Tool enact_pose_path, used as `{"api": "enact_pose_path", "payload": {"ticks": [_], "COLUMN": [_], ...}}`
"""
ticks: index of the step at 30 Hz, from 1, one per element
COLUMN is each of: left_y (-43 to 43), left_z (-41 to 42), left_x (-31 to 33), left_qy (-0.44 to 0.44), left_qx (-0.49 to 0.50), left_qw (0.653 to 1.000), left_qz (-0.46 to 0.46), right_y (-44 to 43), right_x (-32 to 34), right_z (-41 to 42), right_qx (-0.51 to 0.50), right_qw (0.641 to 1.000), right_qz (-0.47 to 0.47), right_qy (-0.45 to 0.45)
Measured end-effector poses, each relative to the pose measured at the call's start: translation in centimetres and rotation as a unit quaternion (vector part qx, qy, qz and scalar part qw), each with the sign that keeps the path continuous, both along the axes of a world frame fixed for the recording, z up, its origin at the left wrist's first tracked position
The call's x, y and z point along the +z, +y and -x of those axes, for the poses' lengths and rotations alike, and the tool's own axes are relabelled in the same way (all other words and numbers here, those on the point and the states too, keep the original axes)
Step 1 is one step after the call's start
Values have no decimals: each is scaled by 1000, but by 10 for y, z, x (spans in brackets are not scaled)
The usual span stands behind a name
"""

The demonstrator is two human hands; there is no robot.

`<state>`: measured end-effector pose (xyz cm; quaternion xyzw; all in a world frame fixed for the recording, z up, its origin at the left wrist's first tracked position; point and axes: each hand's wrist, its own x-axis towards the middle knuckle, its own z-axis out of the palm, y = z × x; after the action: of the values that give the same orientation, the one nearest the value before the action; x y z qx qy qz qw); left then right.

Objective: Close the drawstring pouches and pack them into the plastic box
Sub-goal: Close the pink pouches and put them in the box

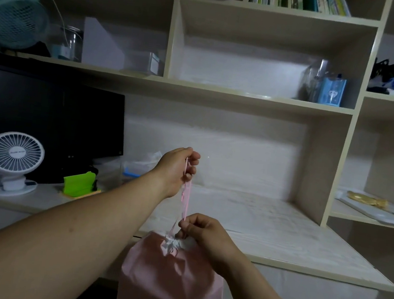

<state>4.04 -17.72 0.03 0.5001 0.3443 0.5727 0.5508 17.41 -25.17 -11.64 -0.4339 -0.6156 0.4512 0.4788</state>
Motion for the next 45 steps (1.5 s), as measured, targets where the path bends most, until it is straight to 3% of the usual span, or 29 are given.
{"api": "enact_pose_path", "payload": {"ticks": [2, 5, 11, 17, 24, 27, 31, 33, 35, 38, 41, 45], "left_y": [5, 12, 15, 1, -12, -19, -16, -15, -17, -18, -18, -20], "left_z": [4, 12, 16, 11, 0, -5, 9, 22, 30, 38, 42, 40], "left_x": [0, 3, 20, 22, 18, 10, -27, -48, -62, -74, -75, -71], "left_qy": [153, 309, 457, 320, 272, 301, 410, 449, 485, 486, 495, 552], "left_qx": [79, 184, 165, 96, -3, -77, 13, -22, -64, -81, -72, -9], "left_qw": [981, 912, 853, 936, 957, 943, 896, 877, 857, 854, 843, 794], "left_qz": [-89, -198, -191, -109, -99, -120, -172, -168, -163, -169, -197, -255], "right_y": [-1, -1, -2, -8, -4, -3, 2, 6, 10, 13, 14, 13], "right_x": [2, 5, 5, 2, -1, 0, 8, 14, 19, 24, 26, 29], "right_z": [0, -1, 1, 3, 11, 10, 0, -6, -13, -16, -19, -18], "right_qx": [-18, -28, 13, 68, 85, 69, 8, -8, -17, -27, -21, -29], "right_qw": [1000, 999, 997, 994, 989, 993, 1000, 1000, 999, 998, 998, 995], "right_qz": [13, 31, 41, 35, -4, -1, 16, 26, 23, 23, 29, 26], "right_qy": [-11, -32, -63, -81, -119, -91, -24, -15, -22, -47, -55, -88]}}
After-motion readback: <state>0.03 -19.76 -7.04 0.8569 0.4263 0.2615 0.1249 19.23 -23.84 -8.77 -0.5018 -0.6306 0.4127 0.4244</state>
